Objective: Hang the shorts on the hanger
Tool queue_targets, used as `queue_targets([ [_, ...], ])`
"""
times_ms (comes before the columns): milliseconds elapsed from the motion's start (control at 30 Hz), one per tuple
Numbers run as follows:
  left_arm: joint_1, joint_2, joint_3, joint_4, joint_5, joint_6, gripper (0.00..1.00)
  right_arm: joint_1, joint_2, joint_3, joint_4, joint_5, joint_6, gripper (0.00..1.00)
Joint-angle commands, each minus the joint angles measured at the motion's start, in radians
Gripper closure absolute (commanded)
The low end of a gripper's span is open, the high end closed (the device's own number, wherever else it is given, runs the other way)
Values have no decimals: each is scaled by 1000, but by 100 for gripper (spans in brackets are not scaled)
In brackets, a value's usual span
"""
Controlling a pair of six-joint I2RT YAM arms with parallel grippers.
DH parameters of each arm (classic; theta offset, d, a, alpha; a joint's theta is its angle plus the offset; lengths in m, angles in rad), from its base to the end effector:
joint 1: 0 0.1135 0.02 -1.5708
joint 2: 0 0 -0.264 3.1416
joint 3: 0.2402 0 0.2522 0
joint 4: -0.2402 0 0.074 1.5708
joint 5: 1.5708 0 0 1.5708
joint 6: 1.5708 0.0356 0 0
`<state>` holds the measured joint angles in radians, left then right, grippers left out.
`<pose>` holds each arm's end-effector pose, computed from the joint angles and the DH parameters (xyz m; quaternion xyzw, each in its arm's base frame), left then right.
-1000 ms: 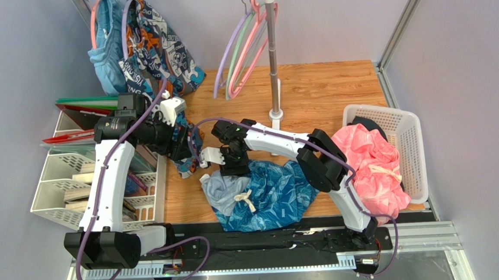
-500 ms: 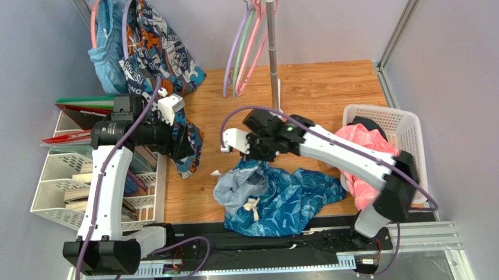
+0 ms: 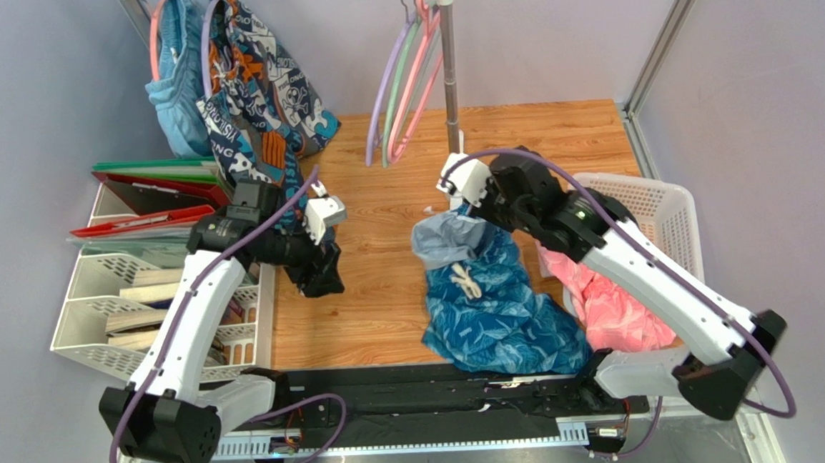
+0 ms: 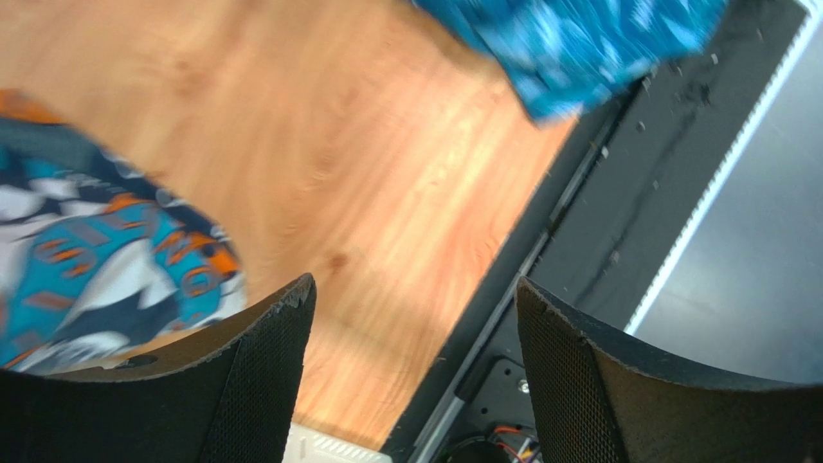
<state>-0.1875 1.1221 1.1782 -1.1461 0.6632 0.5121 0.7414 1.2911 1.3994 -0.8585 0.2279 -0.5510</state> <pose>0.1864 -0.0577 0.3345 0.3875 0.8362 -0.2757 0.2733 0.1999 0.1721 0.3793 -0.5124 0.7547 -0.0661 0.4044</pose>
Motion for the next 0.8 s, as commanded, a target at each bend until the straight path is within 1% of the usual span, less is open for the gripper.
queue_targets([
  [0,-32,54,-61,89,102,45,21,9,-246,-127,130,-80,-99,100],
  [33,-32,70,-60,101,134,37,22,9,-286,-151,136,-111,-125,100],
  [67,-32,88,-61,120,168,28,24,9,-323,-172,124,-201,-171,100],
  [100,-32,120,-60,129,241,8,25,10,-404,-184,84,-264,-203,100],
  [133,-32,133,-61,144,275,-12,25,9,-445,-218,73,-312,-231,100],
  [167,-32,143,-68,198,307,-41,25,9,-493,-238,67,-406,-301,100],
  [200,-32,162,-80,230,366,-108,25,10,-536,-255,53,-458,-337,100],
  [233,-32,172,-83,303,387,-144,25,10,-614,-272,38,-514,-377,100],
  [267,-32,180,-87,343,404,-180,24,10,-642,-272,9,-626,-429,100],
  [300,-32,195,-100,382,424,-254,24,12,-667,-267,-57,-668,-504,100],
  [333,-33,200,-107,449,430,-279,23,12,-706,-263,-91,-700,-535,100],
  [367,-33,205,-120,482,437,-299,23,12,-722,-252,-129,-732,-559,100],
  [400,-43,200,-153,515,426,-334,22,12,-739,-247,-217,-739,-619,100],
  [467,-67,193,-184,603,377,-357,21,12,-797,-264,-313,-727,-676,100],
  [500,-105,193,-201,629,293,-368,20,12,-823,-276,-386,-722,-740,100],
  [533,-124,196,-206,681,256,-382,20,10,-851,-296,-411,-716,-766,100],
  [567,-139,205,-209,707,236,-414,20,12,-921,-315,-425,-713,-791,100],
  [667,-190,254,-212,805,213,-506,20,12,-1036,-387,-438,-696,-877,100],
  [767,-274,339,-195,841,214,-543,21,12,-1079,-419,-428,-674,-905,100],
])
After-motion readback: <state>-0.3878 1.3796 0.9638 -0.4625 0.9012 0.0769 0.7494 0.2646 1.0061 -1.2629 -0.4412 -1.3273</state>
